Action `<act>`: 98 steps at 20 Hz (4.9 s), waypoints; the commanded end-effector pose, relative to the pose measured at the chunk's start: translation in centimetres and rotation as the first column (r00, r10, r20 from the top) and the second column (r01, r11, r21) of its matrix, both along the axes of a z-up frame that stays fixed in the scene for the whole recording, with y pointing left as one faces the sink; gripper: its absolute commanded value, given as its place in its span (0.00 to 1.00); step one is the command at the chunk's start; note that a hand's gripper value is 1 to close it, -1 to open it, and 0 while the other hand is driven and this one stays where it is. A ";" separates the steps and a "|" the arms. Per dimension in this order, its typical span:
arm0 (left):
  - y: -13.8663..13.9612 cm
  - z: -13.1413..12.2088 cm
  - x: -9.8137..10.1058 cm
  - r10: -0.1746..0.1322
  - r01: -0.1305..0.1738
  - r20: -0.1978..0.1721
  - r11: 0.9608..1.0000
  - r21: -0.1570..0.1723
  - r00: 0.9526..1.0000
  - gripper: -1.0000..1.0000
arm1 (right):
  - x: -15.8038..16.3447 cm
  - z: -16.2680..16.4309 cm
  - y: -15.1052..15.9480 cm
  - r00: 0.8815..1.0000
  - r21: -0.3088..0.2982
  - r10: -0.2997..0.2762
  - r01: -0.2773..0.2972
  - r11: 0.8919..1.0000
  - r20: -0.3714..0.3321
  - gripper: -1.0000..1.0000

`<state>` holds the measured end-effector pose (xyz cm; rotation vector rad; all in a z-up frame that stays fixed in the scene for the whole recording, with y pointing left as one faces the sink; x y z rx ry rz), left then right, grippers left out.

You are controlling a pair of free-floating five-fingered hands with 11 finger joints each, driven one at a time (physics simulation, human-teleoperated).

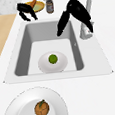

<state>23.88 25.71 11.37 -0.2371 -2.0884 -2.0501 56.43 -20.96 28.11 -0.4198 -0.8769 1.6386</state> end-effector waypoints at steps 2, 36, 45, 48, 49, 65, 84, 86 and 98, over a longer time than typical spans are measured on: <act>0.0 0.0 0.0 0.000 0.000 0.000 1.000 0.000 1.000 0.50 | -3.9 -0.5 -0.1 1.000 -0.001 0.000 0.000 1.000 0.014 0.00; 0.0 0.0 0.0 0.000 0.000 0.000 1.000 0.000 1.000 0.50 | -20.9 -20.1 15.3 1.000 -0.045 -0.003 0.003 0.999 -0.010 0.00; 0.0 0.0 0.0 0.000 0.000 0.000 1.000 0.000 1.000 0.50 | -20.6 -24.2 17.3 0.999 -0.076 -0.023 0.025 0.997 0.028 0.00; 0.0 0.0 0.0 0.000 0.000 0.000 1.000 0.000 1.000 0.50 | -20.6 -26.4 17.2 0.998 -0.054 -0.018 0.022 0.998 0.058 0.00; 0.0 0.0 0.0 0.000 0.000 0.000 1.000 0.000 1.000 0.50 | -20.6 -27.0 17.3 0.997 -0.064 -0.017 0.021 0.998 0.071 0.00; 0.0 0.0 0.0 0.000 0.000 0.000 1.000 0.000 1.000 0.50 | -17.3 -29.8 17.3 1.000 -0.055 -0.001 0.002 0.998 0.016 0.00; 0.0 0.0 0.0 0.000 0.000 0.000 1.000 0.000 1.000 0.50 | -12.0 -37.0 17.3 0.999 -0.053 -0.015 0.018 0.998 0.048 0.00; 0.0 0.0 0.0 0.000 0.000 0.000 1.000 0.000 1.000 0.50 | -11.6 -38.1 17.1 0.997 -0.051 -0.012 0.016 0.999 0.082 0.00; 0.0 0.0 0.0 0.000 0.000 0.000 1.000 0.000 1.000 0.50 | -11.4 -37.3 16.6 0.985 0.020 -0.017 0.014 1.000 0.173 1.00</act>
